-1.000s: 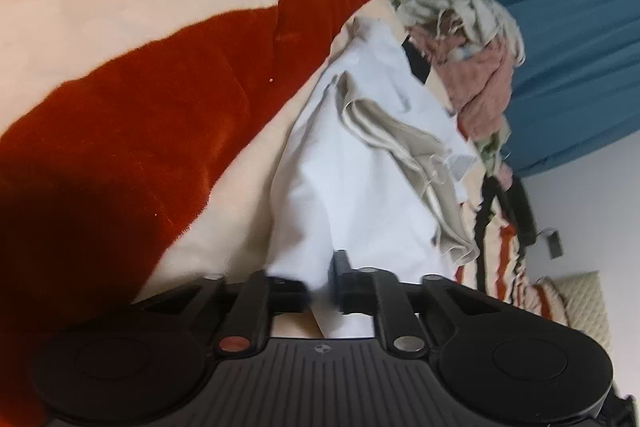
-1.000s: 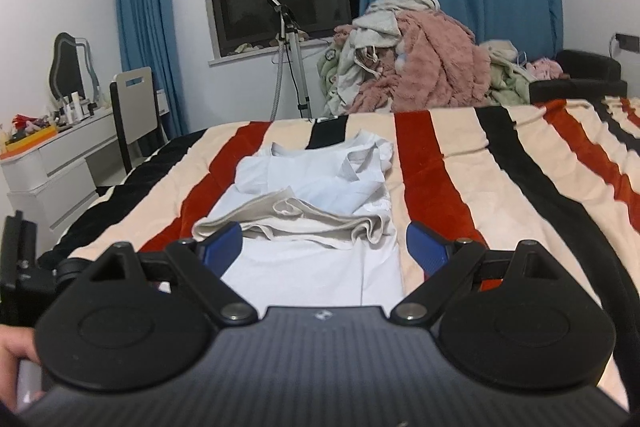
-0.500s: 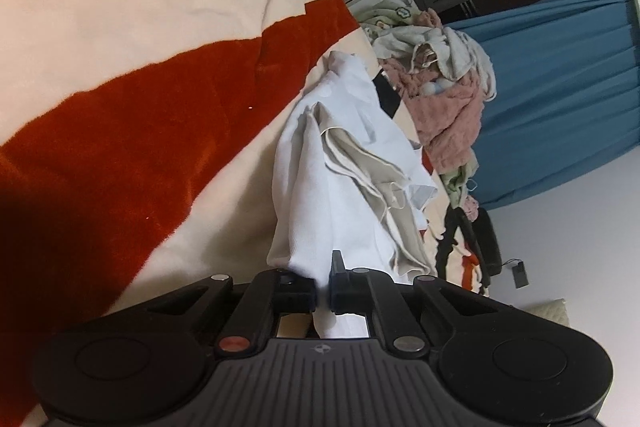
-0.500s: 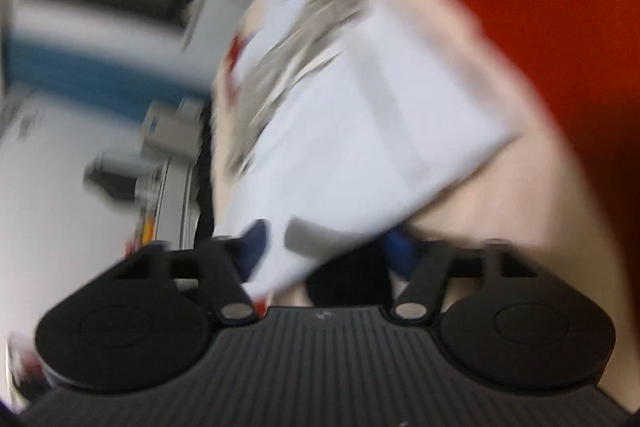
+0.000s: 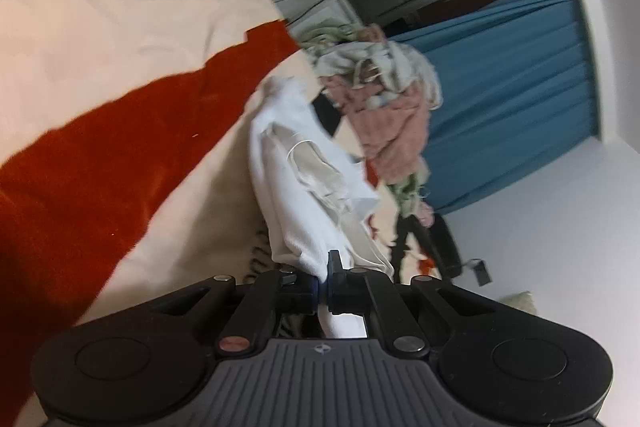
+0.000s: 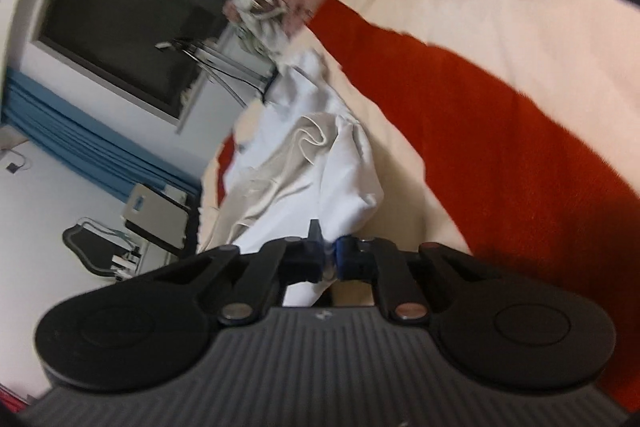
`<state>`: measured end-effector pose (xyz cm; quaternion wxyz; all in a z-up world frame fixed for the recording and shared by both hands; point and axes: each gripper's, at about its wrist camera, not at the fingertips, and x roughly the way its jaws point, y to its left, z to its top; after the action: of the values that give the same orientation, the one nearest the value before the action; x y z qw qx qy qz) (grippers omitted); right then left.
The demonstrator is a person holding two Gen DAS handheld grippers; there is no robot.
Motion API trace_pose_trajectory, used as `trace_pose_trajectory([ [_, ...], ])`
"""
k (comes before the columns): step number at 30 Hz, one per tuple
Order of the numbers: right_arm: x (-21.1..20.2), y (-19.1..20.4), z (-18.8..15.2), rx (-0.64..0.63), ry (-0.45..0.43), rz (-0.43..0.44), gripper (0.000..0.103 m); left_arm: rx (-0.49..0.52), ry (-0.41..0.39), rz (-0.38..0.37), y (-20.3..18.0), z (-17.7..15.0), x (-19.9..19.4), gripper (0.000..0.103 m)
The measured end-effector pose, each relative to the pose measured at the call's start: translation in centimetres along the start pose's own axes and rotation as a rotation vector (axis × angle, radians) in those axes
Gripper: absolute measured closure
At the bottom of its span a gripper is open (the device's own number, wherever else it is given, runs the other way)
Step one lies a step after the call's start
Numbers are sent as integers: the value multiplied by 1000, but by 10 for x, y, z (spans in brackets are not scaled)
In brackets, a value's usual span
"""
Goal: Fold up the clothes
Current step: 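Grasp the folded bundle with both grippers and fold it over again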
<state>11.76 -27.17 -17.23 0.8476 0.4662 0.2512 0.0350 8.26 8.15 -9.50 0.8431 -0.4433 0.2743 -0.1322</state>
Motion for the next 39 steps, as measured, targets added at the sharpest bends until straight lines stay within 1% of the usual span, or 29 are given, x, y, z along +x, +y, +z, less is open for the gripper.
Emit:
trace_pose_trajectory([
  [3,-26,14,-3,-54,-41,25,95,41,-28,-30,-15,-5,-29,99],
  [5,-53,26,-14,-112,-77,43,95,70,-46,-49,-25,-12,-56,99],
  [6,-68,29,-19,-120,-92,59,95,81,-55,-59,-30,-17,-71,99],
  [9,-113,36,-37,-139,-126,96,95,77,-61,-90,-35,-37,-116,99],
  [12,-160,38,-65,-195,-157,102,95,67,-58,-106,-33,-60,-158,99],
  [15,-193,37,-89,-255,-174,79,95,76,-45,-97,-33,-76,-179,99],
  [18,-203,34,-94,-253,-178,63,95,81,-36,-90,-36,-77,-181,99],
  [20,-195,37,-86,-258,-191,75,95,96,-39,-96,-39,-70,-172,99],
  [22,-182,42,-74,-254,-179,74,95,95,-21,-68,-42,-59,-157,99],
  [25,-155,55,-52,-245,-159,68,95,106,-7,-46,-53,-33,-124,98],
  [27,-132,63,-35,-215,-150,59,94,134,-20,-6,-66,-15,-99,98],
  [29,-103,75,-16,-214,-142,21,94,206,-43,41,-81,1,-70,98],
  [31,-72,84,2,-205,-131,-13,94,224,-51,74,-85,17,-41,98],
  [32,-53,85,13,-188,-115,-22,94,233,-56,90,-84,25,-24,98],
  [34,-18,81,30,-145,-85,-32,94,328,-67,122,-84,37,9,98],
  [35,2,75,39,-112,-51,-36,94,377,-62,136,-81,41,25,98],
  [37,37,64,54,-98,15,-56,94,367,-21,130,-65,51,52,98],
  [39,65,55,61,-125,56,-59,94,324,-14,126,-49,58,69,98],
])
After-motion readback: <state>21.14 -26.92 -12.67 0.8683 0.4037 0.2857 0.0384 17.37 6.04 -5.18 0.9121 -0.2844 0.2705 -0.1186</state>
